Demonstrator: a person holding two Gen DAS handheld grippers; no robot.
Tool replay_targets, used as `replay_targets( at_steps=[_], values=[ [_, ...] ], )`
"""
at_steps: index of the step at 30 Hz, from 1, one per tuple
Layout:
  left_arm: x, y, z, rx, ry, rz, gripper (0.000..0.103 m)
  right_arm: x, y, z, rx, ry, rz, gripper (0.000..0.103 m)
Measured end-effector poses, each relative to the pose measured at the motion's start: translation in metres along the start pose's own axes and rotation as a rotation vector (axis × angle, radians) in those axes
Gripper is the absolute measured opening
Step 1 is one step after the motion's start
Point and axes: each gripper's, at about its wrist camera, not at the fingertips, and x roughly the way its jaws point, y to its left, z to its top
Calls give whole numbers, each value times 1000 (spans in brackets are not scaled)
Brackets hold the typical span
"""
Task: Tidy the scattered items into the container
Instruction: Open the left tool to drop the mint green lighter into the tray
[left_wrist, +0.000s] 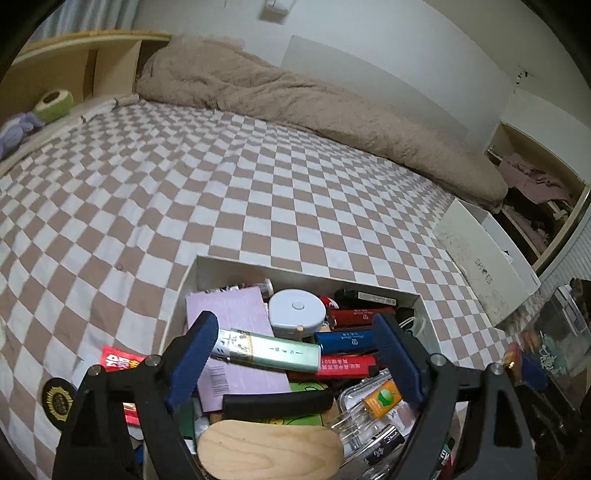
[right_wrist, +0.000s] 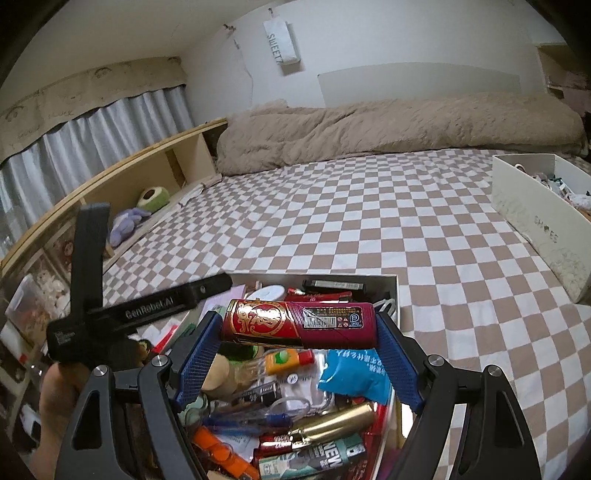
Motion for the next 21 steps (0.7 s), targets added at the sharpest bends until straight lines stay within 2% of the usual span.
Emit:
replay_targets(
  at_steps=[14,21],
  values=[
    [-29,12,-2,-3,-70,40,86,15,28,-28,-133,154,64,82],
    [-41,12,-3,28,-111,79,86,16,30,-37,-123,182,88,82]
  ],
)
